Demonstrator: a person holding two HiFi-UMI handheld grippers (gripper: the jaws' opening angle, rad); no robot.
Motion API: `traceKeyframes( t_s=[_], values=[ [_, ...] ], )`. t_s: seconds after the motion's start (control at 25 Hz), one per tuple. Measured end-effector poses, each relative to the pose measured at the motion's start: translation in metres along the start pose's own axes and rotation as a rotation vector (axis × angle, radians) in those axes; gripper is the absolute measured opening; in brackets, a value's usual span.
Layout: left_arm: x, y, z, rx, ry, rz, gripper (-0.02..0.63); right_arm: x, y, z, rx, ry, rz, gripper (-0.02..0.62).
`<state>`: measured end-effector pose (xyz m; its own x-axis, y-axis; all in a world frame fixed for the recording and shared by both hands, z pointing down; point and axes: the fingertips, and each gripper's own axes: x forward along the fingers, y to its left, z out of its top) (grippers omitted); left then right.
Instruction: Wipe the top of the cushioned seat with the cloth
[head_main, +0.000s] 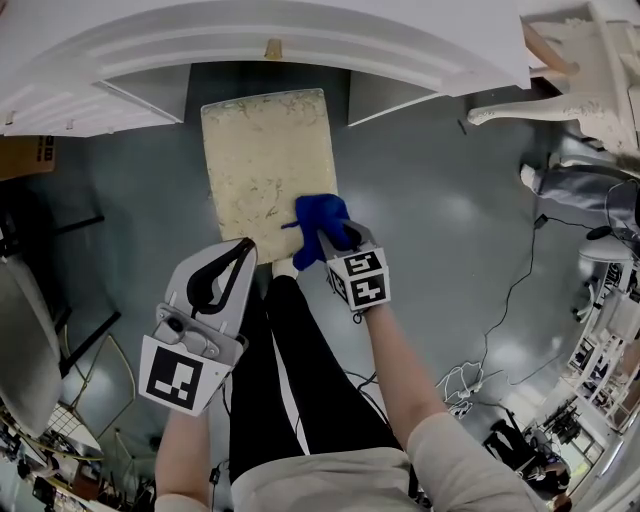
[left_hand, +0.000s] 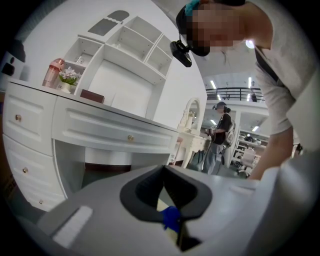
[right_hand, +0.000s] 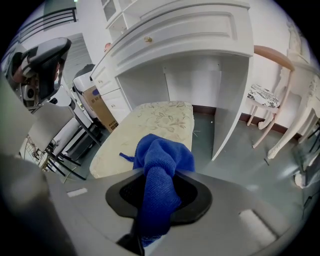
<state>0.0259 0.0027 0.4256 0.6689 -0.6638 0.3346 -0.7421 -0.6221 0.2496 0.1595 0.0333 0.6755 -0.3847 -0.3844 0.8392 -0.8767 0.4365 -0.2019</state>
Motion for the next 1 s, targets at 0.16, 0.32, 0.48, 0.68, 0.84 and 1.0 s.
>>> traceKeyframes(
  t_s=[0.16,0.32,0.48,0.68,0.84,1.0],
  values=[
    [-0.004,-0.003,-0.003,0.005,0.0,-0.005,0.0,-0.001,-0.001,-0.002,0.006,-0.006,-0.012,0.103],
    [-0.016,-0.001,-0.009,-0.003,0.002,0.005,0.0,-0.001,0.002,-0.001,0.022,-0.005,-0.031,0.103],
    [-0.028,0.003,-0.014,-0.008,0.004,0.015,0.0,0.002,0.014,0.0,0.006,-0.004,-0.033,0.103],
    [-0.044,0.01,-0.017,-0.01,-0.009,0.024,0.0,0.01,0.042,0.004,-0.016,-0.007,-0.022,0.103],
    [-0.059,0.02,-0.022,-0.012,-0.009,0.028,0.0,0.019,0.067,0.008,-0.025,-0.014,-0.009,0.103],
    [-0.076,0.03,-0.026,-0.015,-0.003,0.033,0.0,0.026,0.094,0.012,-0.031,-0.018,0.003,0.103]
  ],
)
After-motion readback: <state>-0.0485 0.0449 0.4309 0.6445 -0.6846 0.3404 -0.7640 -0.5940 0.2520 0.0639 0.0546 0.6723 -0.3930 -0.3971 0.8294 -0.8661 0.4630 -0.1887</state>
